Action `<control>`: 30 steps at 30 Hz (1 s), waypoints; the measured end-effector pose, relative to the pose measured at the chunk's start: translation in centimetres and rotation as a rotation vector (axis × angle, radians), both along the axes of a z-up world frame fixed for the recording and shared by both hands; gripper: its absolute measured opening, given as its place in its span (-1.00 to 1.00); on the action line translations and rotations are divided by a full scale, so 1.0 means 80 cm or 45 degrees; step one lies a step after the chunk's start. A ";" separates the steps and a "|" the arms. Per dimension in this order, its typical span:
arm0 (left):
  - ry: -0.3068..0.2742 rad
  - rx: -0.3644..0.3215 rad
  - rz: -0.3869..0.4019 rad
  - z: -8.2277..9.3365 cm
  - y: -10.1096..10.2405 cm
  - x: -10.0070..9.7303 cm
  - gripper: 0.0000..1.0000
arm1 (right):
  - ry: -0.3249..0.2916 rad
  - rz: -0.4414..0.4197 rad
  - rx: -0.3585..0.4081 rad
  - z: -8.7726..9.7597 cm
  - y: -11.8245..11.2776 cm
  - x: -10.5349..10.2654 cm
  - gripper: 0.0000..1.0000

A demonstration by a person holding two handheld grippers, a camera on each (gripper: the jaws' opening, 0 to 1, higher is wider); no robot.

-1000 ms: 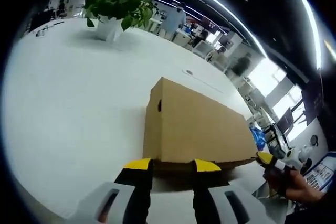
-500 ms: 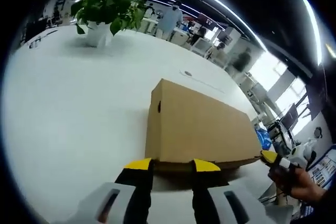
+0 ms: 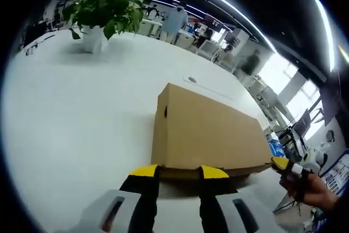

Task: Operate the shoe box by opening the lid, removing the specified soft item, and placing it in the target area until the item is outside and the box remains undamaged.

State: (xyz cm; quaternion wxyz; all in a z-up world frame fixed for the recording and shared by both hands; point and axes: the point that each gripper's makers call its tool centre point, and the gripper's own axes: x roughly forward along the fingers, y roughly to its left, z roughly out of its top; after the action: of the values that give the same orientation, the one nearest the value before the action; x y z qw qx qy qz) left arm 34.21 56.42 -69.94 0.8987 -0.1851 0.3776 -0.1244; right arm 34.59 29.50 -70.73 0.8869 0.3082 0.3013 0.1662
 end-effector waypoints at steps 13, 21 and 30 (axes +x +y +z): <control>-0.038 0.074 -0.030 0.007 0.000 -0.024 -0.45 | -0.049 0.058 -0.045 0.003 -0.005 -0.021 -0.58; -0.084 0.069 -0.002 0.026 0.022 -0.051 -0.44 | -0.059 0.027 -0.048 0.001 -0.028 -0.049 -0.54; -0.129 0.126 -0.039 0.041 0.027 -0.080 -0.42 | -0.110 0.072 -0.098 0.014 -0.027 -0.075 -0.49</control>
State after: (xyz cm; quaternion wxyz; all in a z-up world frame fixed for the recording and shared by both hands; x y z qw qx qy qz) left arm 27.83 58.57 -66.69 0.9227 -0.1279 0.3402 -0.1284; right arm 28.57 27.32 -69.61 0.9052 0.2577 0.2776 0.1925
